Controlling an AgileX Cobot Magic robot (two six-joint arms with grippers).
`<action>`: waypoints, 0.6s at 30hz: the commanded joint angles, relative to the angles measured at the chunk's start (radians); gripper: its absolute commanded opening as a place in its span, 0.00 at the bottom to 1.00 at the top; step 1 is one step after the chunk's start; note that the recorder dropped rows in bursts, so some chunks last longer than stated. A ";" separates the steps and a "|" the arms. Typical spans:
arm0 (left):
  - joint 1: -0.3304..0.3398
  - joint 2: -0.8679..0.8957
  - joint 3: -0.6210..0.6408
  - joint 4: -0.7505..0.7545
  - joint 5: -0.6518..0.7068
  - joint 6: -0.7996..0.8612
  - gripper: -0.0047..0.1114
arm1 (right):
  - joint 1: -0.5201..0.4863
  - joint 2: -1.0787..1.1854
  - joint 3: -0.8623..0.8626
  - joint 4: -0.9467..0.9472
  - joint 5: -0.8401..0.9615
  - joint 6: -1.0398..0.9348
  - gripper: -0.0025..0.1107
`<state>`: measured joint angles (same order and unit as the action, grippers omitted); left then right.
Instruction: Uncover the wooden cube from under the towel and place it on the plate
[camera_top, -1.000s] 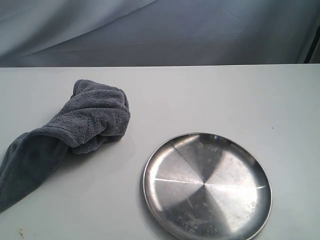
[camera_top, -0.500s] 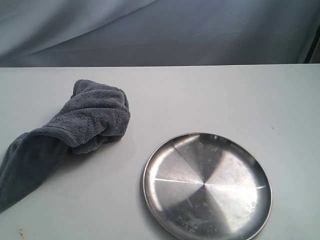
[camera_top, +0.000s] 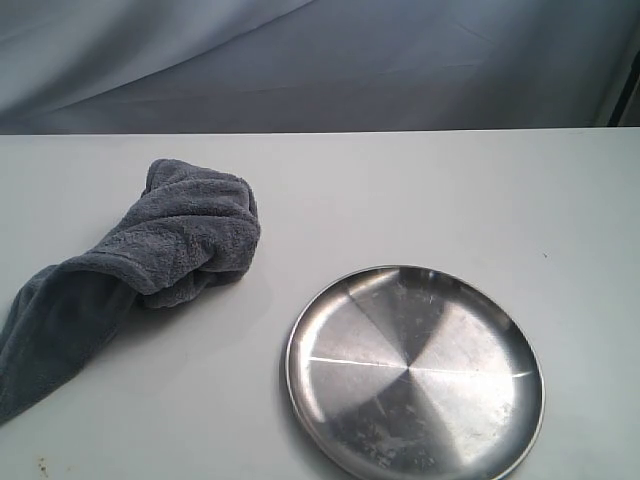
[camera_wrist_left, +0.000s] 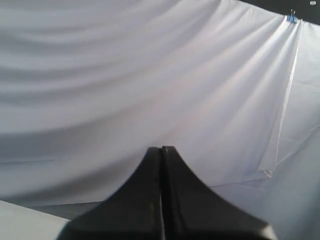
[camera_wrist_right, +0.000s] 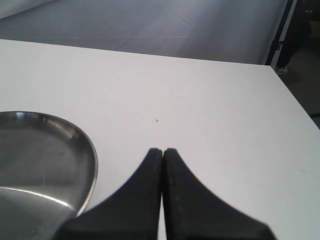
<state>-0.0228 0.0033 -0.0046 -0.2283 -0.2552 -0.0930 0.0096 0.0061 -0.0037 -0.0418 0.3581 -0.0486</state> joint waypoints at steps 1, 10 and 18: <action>-0.005 -0.003 0.005 0.171 -0.110 -0.188 0.04 | 0.002 -0.006 0.004 0.005 -0.009 -0.003 0.02; -0.005 0.218 -0.271 0.409 -0.112 -0.406 0.04 | 0.002 -0.006 0.004 0.005 -0.009 -0.003 0.02; -0.005 0.664 -0.514 0.616 -0.521 -0.228 0.04 | 0.002 -0.006 0.004 0.005 -0.009 -0.003 0.02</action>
<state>-0.0228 0.5298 -0.4478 0.3126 -0.5979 -0.4447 0.0096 0.0061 -0.0037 -0.0418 0.3581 -0.0486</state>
